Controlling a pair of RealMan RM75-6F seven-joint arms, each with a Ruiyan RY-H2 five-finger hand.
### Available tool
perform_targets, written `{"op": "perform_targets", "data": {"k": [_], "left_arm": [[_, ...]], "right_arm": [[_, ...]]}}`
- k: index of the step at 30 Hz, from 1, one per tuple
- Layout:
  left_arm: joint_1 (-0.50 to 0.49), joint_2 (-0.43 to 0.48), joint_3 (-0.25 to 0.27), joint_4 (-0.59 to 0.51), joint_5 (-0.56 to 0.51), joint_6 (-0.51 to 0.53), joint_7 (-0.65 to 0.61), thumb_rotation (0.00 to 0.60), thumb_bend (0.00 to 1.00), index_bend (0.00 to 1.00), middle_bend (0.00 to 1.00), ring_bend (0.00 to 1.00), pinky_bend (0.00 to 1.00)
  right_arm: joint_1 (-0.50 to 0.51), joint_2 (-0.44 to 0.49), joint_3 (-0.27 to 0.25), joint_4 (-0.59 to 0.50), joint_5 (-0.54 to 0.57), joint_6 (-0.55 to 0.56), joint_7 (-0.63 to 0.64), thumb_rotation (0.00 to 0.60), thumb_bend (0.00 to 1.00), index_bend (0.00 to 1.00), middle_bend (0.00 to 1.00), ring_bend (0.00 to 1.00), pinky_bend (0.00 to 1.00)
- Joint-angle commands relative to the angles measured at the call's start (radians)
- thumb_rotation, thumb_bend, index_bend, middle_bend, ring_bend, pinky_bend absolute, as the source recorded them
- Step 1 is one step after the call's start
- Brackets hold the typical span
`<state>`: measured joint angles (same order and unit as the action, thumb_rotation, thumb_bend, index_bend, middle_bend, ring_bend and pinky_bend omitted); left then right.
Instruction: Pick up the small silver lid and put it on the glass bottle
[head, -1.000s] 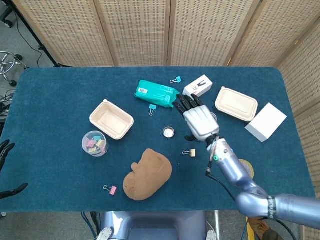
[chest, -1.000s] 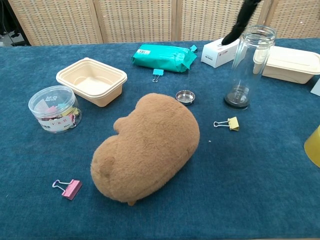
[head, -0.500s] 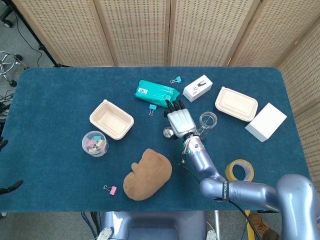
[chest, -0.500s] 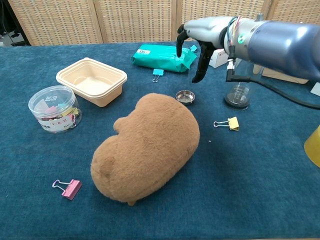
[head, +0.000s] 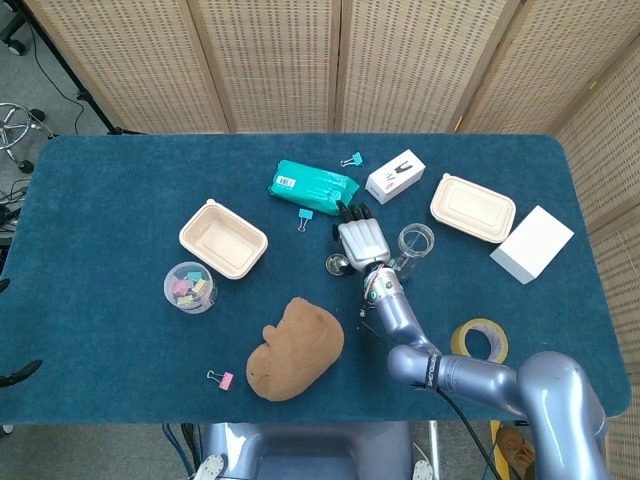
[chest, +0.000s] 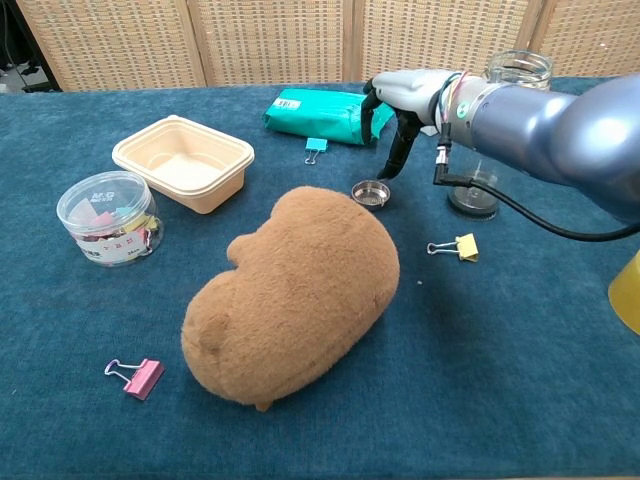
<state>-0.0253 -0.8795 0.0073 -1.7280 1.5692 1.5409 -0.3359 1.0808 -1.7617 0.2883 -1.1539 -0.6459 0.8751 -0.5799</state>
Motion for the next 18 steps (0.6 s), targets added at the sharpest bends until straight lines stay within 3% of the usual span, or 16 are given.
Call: {"op": "perform_targets", "data": {"k": [1, 18], "left_arm": [[-0.002, 0.001, -0.003, -0.003, -0.008, -0.004, 0.004, 0.6, 0.0, 0.0, 0.0, 0.0, 0.0], [-0.011, 0.011, -0.011, -0.005, -0.036, -0.033, -0.013, 0.6, 0.0, 0.0, 0.0, 0.0, 0.0]], "right_arm": [[-0.006, -0.035, 0.0, 0.064, -0.035, -0.031, 0.056, 0.6, 0.22, 0.42, 0.0, 0.0, 0.0], [-0.012, -0.137, 0.016, 0.227, -0.121, -0.084, 0.16, 0.6, 0.25, 0.47, 0.0, 0.0, 0.0]]}}
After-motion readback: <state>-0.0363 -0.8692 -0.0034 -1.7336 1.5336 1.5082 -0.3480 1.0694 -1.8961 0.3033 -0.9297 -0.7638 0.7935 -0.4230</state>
